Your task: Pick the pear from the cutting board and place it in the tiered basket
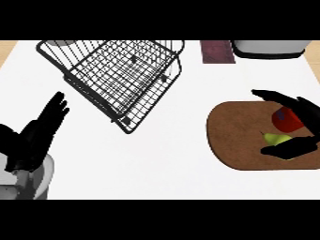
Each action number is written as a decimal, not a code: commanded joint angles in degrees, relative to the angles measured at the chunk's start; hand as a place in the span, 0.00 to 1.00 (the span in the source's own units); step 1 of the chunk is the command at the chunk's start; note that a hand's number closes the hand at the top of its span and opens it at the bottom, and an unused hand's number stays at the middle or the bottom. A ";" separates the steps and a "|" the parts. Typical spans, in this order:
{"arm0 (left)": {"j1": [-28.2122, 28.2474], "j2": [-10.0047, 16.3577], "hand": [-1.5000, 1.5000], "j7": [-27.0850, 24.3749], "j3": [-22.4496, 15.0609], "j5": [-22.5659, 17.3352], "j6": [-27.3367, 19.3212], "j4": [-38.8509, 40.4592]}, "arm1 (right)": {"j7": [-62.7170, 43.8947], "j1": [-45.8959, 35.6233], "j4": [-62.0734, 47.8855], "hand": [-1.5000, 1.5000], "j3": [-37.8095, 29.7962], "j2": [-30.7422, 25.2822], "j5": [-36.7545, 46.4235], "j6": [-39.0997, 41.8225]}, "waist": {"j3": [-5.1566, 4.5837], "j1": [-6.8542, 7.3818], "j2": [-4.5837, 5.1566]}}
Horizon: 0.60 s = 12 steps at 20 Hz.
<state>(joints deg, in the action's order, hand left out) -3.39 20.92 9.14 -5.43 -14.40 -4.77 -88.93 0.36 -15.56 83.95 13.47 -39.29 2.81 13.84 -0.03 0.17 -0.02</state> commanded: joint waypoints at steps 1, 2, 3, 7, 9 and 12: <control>0.22 -0.32 0.50 -1.11 0.17 0.01 0.82 2.23 | -1.83 -5.51 2.48 0.00 2.10 -9.78 8.13 5.02 | -0.18 0.37 0.03; -0.86 -0.99 0.50 -1.26 -0.70 0.57 0.94 3.31 | -1.79 -6.81 2.50 0.00 2.29 -12.09 8.79 7.57 | -0.16 0.05 0.14; 0.26 0.20 0.50 -0.35 0.42 -0.76 1.51 0.28 | -4.78 -7.15 4.91 0.00 5.17 -12.67 10.37 9.70 | -0.18 0.87 -0.22; -2.13 0.19 0.50 0.77 0.89 -0.75 1.29 1.62 | -7.97 -9.02 7.14 0.00 12.77 -18.30 13.03 23.21 | -0.26 0.97 0.07; -1.35 0.02 0.50 1.03 0.66 -0.43 1.07 1.23 | -9.58 -10.82 8.00 0.00 13.79 -20.42 11.82 29.85 | -0.20 1.02 0.01; 0.93 -1.08 0.50 -1.43 -0.32 1.05 1.36 0.34 | -19.88 -14.55 10.11 0.00 14.57 -12.84 8.70 34.80 | -0.10 0.86 -0.05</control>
<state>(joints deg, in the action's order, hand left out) -4.67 20.70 9.46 -5.09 -14.34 -3.60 -87.74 -11.37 -26.78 91.82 25.68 -55.04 12.81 41.10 -0.19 0.96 -0.03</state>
